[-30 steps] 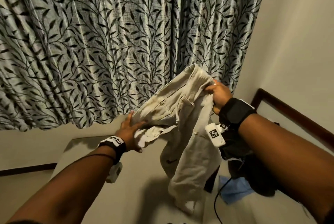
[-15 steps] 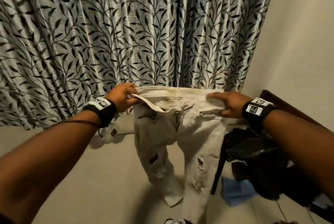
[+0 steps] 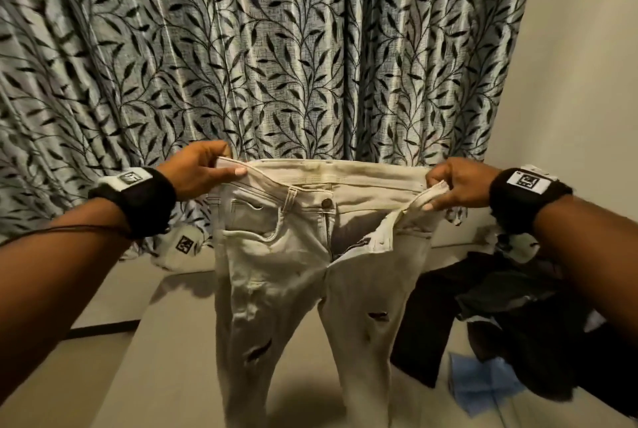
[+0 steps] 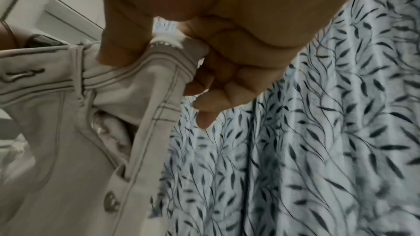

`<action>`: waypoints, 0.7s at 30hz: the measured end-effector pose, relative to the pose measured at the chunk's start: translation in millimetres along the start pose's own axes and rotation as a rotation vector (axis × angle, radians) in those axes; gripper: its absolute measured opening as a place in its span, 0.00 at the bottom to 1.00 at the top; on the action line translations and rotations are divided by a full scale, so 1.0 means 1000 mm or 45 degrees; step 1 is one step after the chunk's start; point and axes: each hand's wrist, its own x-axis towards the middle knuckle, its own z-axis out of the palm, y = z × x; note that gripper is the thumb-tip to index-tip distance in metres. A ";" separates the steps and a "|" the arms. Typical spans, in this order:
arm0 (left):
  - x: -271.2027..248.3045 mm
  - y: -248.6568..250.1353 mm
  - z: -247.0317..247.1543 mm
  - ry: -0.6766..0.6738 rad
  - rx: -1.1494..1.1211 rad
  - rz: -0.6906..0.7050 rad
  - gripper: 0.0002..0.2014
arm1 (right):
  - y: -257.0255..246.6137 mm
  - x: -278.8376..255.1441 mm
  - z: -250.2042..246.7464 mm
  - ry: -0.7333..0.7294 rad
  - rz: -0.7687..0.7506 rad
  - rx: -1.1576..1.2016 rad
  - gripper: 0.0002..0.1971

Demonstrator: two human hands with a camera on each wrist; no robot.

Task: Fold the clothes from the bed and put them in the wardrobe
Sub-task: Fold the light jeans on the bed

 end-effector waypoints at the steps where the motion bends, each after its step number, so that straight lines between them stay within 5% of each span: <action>1: 0.002 0.009 -0.010 0.058 -0.090 0.063 0.12 | -0.004 0.004 -0.012 0.073 -0.022 0.042 0.24; 3: 0.016 0.025 -0.023 0.283 -0.143 0.096 0.15 | -0.023 0.022 -0.031 0.347 -0.029 0.124 0.30; 5: 0.040 0.031 -0.027 0.529 0.081 -0.093 0.20 | -0.046 0.053 -0.043 0.570 0.139 0.087 0.38; 8: 0.065 0.034 -0.029 0.716 0.401 -0.460 0.31 | -0.083 0.086 -0.048 0.641 0.451 -0.131 0.27; 11: 0.069 0.048 -0.025 0.780 0.362 -0.607 0.46 | -0.101 0.096 -0.049 0.833 0.383 -0.114 0.14; 15: 0.051 0.058 -0.036 0.463 0.295 -0.611 0.41 | -0.106 0.091 -0.050 0.887 0.315 0.057 0.15; 18: 0.030 0.075 -0.045 0.135 0.221 -0.387 0.26 | -0.105 0.081 -0.055 0.780 0.180 0.014 0.09; 21: 0.012 0.085 -0.048 -0.092 -0.003 -0.264 0.34 | -0.111 0.070 -0.068 0.615 0.013 -0.070 0.14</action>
